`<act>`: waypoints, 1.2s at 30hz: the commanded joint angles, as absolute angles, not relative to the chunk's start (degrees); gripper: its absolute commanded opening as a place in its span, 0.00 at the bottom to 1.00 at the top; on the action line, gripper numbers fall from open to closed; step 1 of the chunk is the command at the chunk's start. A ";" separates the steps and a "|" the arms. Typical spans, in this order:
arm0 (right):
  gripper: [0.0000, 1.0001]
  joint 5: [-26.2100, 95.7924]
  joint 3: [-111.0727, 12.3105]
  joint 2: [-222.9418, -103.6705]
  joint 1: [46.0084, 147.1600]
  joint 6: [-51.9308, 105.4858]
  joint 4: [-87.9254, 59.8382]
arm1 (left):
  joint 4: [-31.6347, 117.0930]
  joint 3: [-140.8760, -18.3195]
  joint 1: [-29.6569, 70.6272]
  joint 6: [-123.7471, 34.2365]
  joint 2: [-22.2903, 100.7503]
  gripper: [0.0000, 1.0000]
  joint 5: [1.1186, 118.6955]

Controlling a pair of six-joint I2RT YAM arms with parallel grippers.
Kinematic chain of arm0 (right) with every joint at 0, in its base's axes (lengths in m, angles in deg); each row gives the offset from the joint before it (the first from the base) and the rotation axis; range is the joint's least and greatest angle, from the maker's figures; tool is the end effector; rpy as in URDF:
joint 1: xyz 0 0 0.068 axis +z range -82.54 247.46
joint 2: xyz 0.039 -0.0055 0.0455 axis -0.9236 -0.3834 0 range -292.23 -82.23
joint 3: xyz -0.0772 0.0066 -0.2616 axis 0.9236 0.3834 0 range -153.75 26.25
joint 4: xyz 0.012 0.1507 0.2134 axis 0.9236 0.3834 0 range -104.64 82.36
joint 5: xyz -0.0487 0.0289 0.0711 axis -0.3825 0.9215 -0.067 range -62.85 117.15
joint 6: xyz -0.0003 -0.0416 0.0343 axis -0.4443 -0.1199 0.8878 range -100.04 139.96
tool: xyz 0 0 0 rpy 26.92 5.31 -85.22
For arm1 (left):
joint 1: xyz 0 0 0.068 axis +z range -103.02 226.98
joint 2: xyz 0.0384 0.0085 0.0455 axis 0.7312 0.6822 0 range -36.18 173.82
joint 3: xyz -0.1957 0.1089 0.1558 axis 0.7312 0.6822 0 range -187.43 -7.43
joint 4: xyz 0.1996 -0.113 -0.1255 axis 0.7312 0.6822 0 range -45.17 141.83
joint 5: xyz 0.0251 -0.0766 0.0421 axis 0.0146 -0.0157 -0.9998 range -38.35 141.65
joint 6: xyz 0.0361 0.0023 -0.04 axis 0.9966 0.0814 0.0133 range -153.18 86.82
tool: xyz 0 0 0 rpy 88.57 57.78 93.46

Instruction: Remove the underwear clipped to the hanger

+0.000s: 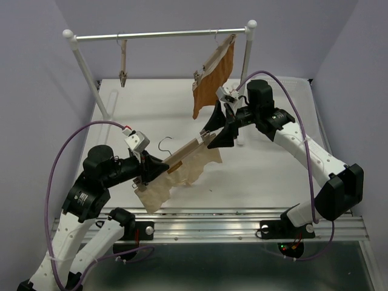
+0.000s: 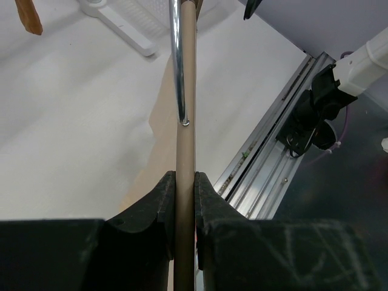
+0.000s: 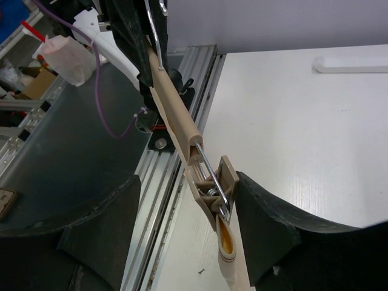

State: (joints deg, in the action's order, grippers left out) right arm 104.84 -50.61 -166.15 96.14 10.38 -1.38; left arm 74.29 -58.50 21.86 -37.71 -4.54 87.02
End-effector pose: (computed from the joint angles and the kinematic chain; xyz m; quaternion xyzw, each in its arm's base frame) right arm 0.2632 0.1837 0.3771 -0.5481 0.4865 0.5814 0.3533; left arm 0.0888 -0.0644 0.3722 0.3225 0.6833 -0.3817 0.5323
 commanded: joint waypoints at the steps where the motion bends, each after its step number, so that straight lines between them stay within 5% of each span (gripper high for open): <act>1: 0.67 105.19 -51.62 -164.93 96.99 11.70 -2.77 | 70.94 -58.41 21.85 -37.48 -5.59 0.00 87.15; 14: 0.42 105.28 -49.68 -164.49 98.04 23.12 -12.09 | 70.76 -57.88 21.76 -38.10 -5.15 0.00 86.54; 17: 0.31 105.37 -49.77 -164.93 98.04 26.18 -13.49 | 70.76 -57.88 21.76 -38.27 -4.89 0.00 86.45; 20: 0.13 105.02 -50.12 -165.72 98.04 28.31 -14.02 | 70.76 -57.79 21.76 -38.36 -4.62 0.00 86.10; 21: 0.01 104.33 -50.30 -166.16 98.04 28.75 -14.11 | 70.85 -57.79 21.76 -38.36 -4.54 0.00 86.01; 36: 0.01 99.40 -50.39 -166.07 98.04 28.14 -14.02 | 70.59 -58.32 21.85 -38.89 -4.36 0.00 85.22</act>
